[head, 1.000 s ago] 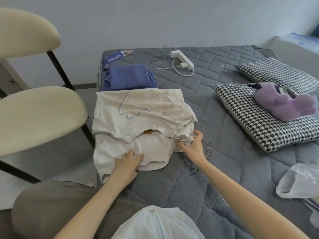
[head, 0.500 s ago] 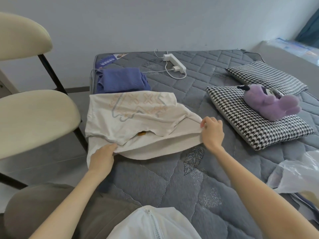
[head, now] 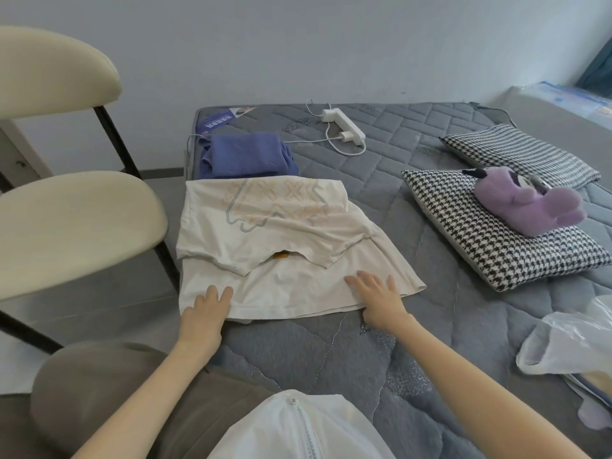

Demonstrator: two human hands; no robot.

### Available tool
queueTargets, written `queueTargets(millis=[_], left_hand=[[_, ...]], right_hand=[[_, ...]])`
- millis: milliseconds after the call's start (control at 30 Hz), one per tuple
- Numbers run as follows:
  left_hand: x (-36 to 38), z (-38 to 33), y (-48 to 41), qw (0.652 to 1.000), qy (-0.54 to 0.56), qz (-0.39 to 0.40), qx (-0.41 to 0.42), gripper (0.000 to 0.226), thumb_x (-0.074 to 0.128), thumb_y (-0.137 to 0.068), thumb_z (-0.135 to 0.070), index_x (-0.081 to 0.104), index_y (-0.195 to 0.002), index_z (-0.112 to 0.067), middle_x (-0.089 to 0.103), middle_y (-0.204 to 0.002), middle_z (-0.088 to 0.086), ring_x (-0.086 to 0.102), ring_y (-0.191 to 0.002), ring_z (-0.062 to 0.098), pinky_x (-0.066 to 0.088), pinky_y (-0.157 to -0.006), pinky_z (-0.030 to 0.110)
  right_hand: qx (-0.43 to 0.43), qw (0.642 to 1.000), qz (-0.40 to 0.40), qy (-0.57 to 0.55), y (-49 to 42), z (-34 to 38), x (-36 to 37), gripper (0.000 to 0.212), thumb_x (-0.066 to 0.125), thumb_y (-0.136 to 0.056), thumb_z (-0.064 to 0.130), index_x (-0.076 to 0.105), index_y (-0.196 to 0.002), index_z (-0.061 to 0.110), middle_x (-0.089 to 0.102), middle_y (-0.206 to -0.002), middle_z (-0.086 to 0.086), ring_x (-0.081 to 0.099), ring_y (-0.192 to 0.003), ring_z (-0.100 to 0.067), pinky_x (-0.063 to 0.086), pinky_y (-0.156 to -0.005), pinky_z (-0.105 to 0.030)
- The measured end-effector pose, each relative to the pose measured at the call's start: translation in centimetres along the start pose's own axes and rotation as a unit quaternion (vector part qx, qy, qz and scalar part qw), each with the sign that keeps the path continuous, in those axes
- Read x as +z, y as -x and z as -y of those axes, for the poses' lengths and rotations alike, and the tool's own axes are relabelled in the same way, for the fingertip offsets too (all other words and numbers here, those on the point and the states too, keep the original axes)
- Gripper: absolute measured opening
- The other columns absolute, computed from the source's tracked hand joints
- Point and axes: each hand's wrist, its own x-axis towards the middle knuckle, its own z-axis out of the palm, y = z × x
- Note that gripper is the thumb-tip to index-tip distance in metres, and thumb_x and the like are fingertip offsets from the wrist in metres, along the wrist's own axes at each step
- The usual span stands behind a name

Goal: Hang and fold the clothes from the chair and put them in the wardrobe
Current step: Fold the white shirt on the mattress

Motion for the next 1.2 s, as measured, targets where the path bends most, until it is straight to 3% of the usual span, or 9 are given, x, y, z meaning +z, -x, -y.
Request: queueTargets(millis=[167, 333, 467, 567, 667, 833, 967, 1067, 1200], left_hand=[[-1.4, 1.5, 0.3, 0.999, 0.041, -0.024, 0.013, 0.043, 0.042, -0.087, -0.001, 0.045, -0.126, -0.02, 0.055, -0.111, -0.002, 0.055, -0.101, 0.019, 0.034, -0.066, 0.027], [-3.4, 3.0, 0.1, 0.99, 0.111, -0.086, -0.027, 0.043, 0.041, -0.084, 0.009, 0.066, -0.105, -0.018, 0.06, -0.089, 0.005, 0.056, -0.087, 0.03, 0.038, -0.071, 0.033], [-5.0, 3.6, 0.2, 0.995, 0.023, -0.076, -0.054, 0.037, 0.045, -0.083, 0.005, 0.068, -0.091, -0.022, 0.051, -0.077, 0.0, 0.053, -0.082, 0.027, 0.031, -0.067, 0.03], [-5.1, 3.8, 0.8, 0.998, 0.006, -0.047, -0.049, 0.029, 0.047, -0.082, 0.005, 0.057, -0.078, -0.022, 0.053, -0.078, 0.0, 0.054, -0.08, 0.025, 0.032, -0.066, 0.029], [-4.9, 3.5, 0.8, 0.999, -0.002, -0.005, -0.034, 0.028, 0.049, -0.082, 0.005, 0.05, -0.07, -0.021, 0.042, -0.07, -0.005, 0.052, -0.076, 0.02, 0.036, -0.065, 0.028], [-5.6, 3.1, 0.6, 0.999, -0.005, 0.052, -0.002, 0.03, 0.044, -0.087, 0.002, 0.039, -0.065, -0.018, 0.038, -0.069, -0.005, 0.047, -0.074, 0.019, 0.039, -0.072, 0.031], [-6.5, 3.5, -0.5, 0.999, -0.037, 0.008, -0.01, 0.027, 0.046, -0.084, 0.004, 0.048, -0.074, -0.02, 0.038, -0.068, -0.006, 0.051, -0.075, 0.019, 0.036, -0.064, 0.028], [-7.6, 4.4, -2.2, 0.999, -0.022, -0.037, -0.032, 0.018, 0.045, -0.086, 0.0, 0.056, -0.084, -0.016, 0.057, -0.085, 0.001, 0.058, -0.083, 0.024, 0.031, -0.06, 0.027], [-9.3, 6.1, -5.4, 0.997, -0.025, -0.04, -0.057, 0.022, 0.045, -0.087, -0.006, 0.06, -0.102, -0.01, 0.064, -0.107, 0.011, 0.061, -0.098, 0.032, 0.042, -0.075, 0.032]], right_hand=[[0.005, 0.996, -0.066, -0.06, -0.5, -1.8, 0.7, 0.047, 0.047, -0.079, -0.012, 0.052, -0.122, 0.007, 0.056, -0.122, -0.01, 0.054, -0.108, -0.032, 0.046, -0.083, -0.04], [0.042, 0.984, -0.138, -0.104, -1.0, -2.5, -1.7, 0.027, 0.044, -0.072, -0.018, 0.046, -0.074, 0.008, 0.052, -0.076, -0.012, 0.052, -0.072, -0.03, 0.031, -0.056, -0.037], [0.014, 0.982, -0.169, -0.08, -0.9, -3.3, -4.8, 0.032, 0.045, -0.068, -0.018, 0.039, -0.069, 0.014, 0.049, -0.068, -0.008, 0.038, -0.068, -0.026, 0.026, -0.061, -0.035], [0.016, 0.995, -0.102, 0.004, 0.3, -3.4, -5.4, 0.024, 0.047, -0.077, -0.008, 0.045, -0.072, 0.015, 0.064, -0.08, -0.009, 0.058, -0.077, -0.034, 0.031, -0.064, -0.034], [0.089, 0.994, 0.013, 0.054, 1.5, -2.2, -5.2, 0.023, 0.041, -0.092, 0.003, 0.061, -0.096, 0.012, 0.067, -0.105, -0.01, 0.064, -0.098, -0.028, 0.05, -0.079, -0.035], [0.17, 0.975, 0.133, 0.049, 1.8, -1.1, -5.4, 0.033, 0.038, -0.1, 0.015, 0.055, -0.129, 0.015, 0.053, -0.135, -0.004, 0.048, -0.127, -0.026, 0.038, -0.103, -0.038], [0.155, 0.986, 0.012, 0.052, 0.8, -0.4, -6.7, 0.026, 0.04, -0.093, 0.007, 0.062, -0.104, 0.016, 0.064, -0.113, -0.003, 0.057, -0.111, -0.024, 0.036, -0.095, -0.032], [0.128, 0.985, -0.108, 0.045, -0.5, -0.2, -8.2, 0.022, 0.041, -0.088, 0.001, 0.056, -0.082, 0.017, 0.066, -0.094, -0.006, 0.058, -0.098, -0.029, 0.033, -0.083, -0.037], [0.124, 0.976, -0.172, 0.037, -3.9, -0.7, -9.7, 0.024, 0.039, -0.092, 0.003, 0.061, -0.094, 0.013, 0.063, -0.098, -0.007, 0.053, -0.098, -0.031, 0.032, -0.082, -0.039]])
